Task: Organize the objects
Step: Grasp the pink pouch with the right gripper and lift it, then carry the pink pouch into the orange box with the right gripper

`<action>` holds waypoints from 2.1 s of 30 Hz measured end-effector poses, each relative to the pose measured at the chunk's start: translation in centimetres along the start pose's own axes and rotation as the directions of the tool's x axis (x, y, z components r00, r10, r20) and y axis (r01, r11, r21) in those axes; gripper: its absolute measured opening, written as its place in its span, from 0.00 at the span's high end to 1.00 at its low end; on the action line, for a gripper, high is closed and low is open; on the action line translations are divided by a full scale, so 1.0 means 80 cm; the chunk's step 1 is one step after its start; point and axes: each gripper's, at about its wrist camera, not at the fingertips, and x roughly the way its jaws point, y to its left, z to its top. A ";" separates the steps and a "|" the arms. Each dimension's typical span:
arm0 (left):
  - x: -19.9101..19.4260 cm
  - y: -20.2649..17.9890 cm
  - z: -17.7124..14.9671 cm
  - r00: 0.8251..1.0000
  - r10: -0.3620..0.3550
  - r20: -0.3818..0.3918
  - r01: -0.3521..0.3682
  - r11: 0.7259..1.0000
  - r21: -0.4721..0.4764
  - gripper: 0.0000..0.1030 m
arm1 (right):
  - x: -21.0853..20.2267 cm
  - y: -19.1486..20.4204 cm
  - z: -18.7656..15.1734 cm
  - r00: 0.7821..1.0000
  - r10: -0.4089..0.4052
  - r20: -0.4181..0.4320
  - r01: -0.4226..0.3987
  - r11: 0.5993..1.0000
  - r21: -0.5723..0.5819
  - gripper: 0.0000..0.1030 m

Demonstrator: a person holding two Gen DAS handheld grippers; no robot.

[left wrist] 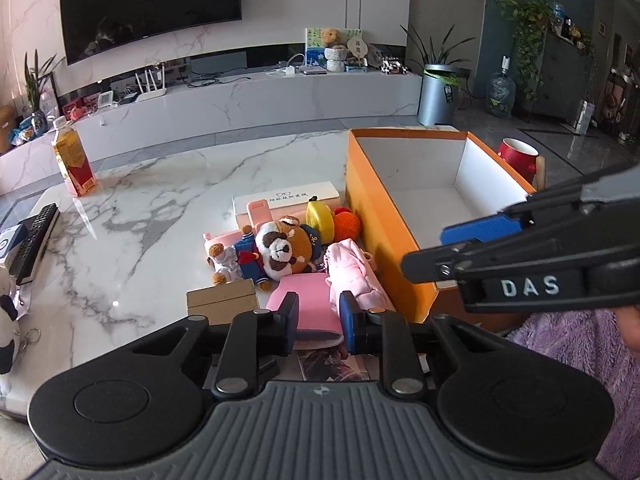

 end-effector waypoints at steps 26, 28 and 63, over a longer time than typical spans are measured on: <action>0.073 0.042 0.005 0.985 -0.119 -0.121 0.129 0.988 0.079 0.76 | 0.178 0.020 0.069 0.902 -0.122 -0.414 0.102 0.992 -0.069 0.66; 0.071 0.038 0.004 0.986 -0.113 -0.123 0.126 0.987 0.103 0.68 | 0.172 0.016 0.068 0.908 -0.116 -0.402 0.100 0.993 -0.062 0.70; 0.216 -0.077 0.021 0.893 0.259 -0.369 -0.033 0.854 0.519 0.40 | -0.011 -0.173 0.012 0.995 -0.090 -0.045 0.100 0.937 0.336 0.76</action>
